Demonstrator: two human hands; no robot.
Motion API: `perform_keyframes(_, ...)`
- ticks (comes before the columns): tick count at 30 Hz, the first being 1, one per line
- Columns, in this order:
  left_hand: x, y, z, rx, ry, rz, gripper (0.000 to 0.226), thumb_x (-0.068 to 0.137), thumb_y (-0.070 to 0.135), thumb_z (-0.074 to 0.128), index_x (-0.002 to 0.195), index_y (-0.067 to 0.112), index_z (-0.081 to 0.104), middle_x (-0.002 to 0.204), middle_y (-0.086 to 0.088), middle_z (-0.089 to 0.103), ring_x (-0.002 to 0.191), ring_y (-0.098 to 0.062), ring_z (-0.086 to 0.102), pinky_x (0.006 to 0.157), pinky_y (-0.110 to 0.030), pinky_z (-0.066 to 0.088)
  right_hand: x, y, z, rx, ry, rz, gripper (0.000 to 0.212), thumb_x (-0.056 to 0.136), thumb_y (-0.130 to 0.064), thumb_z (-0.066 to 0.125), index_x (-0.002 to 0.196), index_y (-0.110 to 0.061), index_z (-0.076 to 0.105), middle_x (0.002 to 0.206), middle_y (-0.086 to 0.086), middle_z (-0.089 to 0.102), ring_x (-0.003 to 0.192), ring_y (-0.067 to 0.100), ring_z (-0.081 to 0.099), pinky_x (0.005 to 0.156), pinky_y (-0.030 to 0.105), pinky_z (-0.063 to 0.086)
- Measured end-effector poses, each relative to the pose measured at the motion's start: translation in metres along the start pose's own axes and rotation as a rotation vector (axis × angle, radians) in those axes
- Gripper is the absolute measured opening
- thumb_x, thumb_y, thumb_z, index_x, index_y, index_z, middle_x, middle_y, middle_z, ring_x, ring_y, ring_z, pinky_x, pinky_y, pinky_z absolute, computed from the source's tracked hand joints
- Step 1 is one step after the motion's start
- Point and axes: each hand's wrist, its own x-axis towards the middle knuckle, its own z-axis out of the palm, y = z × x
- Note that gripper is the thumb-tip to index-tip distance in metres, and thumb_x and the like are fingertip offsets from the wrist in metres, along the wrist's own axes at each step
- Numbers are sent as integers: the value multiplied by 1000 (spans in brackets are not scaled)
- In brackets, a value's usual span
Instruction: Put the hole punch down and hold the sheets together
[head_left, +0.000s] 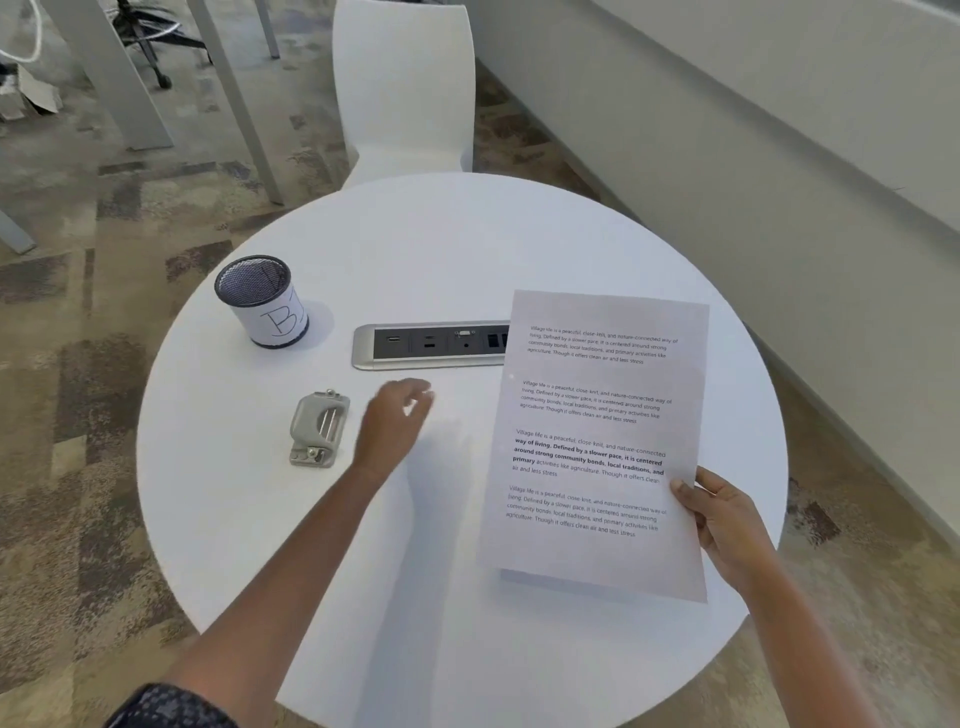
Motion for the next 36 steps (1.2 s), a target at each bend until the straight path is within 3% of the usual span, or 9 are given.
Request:
perform_keyframes(2,-6,15,11,-112,-74,-43,22,90,15,52,105,3,65,99,-8,63,87,-19,57,76,-20,38,-2,-2,-1,7,0,1,87,18,-55,87,94,-18,68,79,1,76,68,14,70,61,25,58)
perform_keyframes(5,-12,29,24,-275,-157,-104,16,91,13,49,97,11,64,89,-5,62,72,-14,57,69,-26,40,-7,-6,-3,9,-19,-2,84,20,-55,87,94,-18,68,80,2,76,69,14,70,62,25,58)
perform_keyframes(8,-15,37,32,-347,-175,-157,20,91,17,50,100,7,65,80,0,63,63,-1,58,65,-19,43,-11,-9,-6,-1,-26,4,83,22,-54,87,94,-18,69,81,3,76,70,14,70,64,26,57)
perform_keyframes(13,-20,46,40,-448,-225,-180,13,90,15,52,89,11,64,74,3,64,51,5,60,52,-9,44,-12,-11,-11,9,-25,9,84,23,-52,88,95,-17,68,82,4,76,70,15,70,65,29,58)
perform_keyframes(19,-25,50,56,-420,-287,-203,11,87,7,56,80,12,63,68,0,62,42,4,58,45,-9,44,-12,-12,-22,-6,32,3,82,22,-54,87,94,-20,68,78,1,76,67,13,70,59,26,58)
perform_keyframes(22,-28,52,68,-411,-323,-250,11,86,5,56,79,12,62,69,0,62,40,3,58,44,-10,45,-13,-13,-28,-44,64,0,56,46,-37,81,95,-15,66,73,-1,75,63,13,70,52,24,56)
perform_keyframes(25,-31,52,85,-369,-338,-302,7,85,4,57,84,7,63,72,-3,62,36,3,56,42,-10,45,-12,-9,-37,-101,128,9,15,82,-4,58,94,-12,64,64,-3,74,55,12,68,49,24,55)
perform_keyframes(31,-35,60,122,-276,-339,-329,17,83,2,58,96,-7,64,79,-9,62,32,3,54,40,-10,45,1,2,-63,-323,283,47,19,86,0,53,88,-15,65,58,-12,71,59,17,68,69,40,56)
perform_keyframes(36,-35,71,151,-259,-353,-348,6,82,1,58,86,2,63,70,-6,61,31,3,53,38,-11,44,12,-1,-79,-367,367,82,17,84,-2,55,84,-15,65,86,16,71,79,37,66,80,55,53)
